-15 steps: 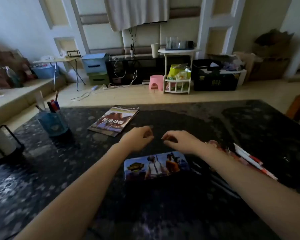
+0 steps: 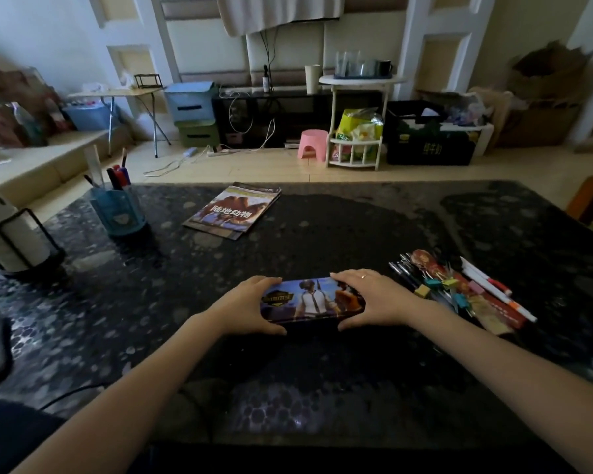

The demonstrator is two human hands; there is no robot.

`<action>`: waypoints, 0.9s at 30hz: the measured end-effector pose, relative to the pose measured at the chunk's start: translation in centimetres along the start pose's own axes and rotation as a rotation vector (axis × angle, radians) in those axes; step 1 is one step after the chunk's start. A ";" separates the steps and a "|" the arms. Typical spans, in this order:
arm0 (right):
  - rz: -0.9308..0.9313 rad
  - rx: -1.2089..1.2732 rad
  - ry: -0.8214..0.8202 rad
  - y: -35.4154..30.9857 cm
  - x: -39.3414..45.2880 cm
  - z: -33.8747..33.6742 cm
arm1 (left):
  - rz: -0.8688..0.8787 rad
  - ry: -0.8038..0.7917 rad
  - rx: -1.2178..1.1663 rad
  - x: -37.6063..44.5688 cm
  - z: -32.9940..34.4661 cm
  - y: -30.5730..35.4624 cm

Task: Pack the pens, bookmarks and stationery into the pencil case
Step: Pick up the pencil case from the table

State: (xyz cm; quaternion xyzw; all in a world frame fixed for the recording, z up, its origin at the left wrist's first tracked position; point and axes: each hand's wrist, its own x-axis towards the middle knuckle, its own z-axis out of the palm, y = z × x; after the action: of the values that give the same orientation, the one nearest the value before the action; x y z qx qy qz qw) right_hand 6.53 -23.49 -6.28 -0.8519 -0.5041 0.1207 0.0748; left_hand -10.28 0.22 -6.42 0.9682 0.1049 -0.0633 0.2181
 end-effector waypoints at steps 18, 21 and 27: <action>-0.022 -0.204 -0.064 -0.8 -2.0 0.7 | 0.041 0.101 0.009 -1.9 2.3 0.2; -0.014 -0.127 -0.050 -0.6 -1.8 0.1 | 0.056 0.128 -0.024 -1.8 2.2 0.5; 0.016 0.026 -0.059 -0.6 -1.6 -1.3 | 0.037 0.114 -0.213 -1.9 1.2 0.9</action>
State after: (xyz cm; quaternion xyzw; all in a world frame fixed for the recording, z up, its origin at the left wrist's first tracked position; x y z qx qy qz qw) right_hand 5.66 -24.67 -4.71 -0.8508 -0.4978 0.1527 0.0702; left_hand -12.01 -1.42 -6.85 0.9434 0.1055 0.0073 0.3144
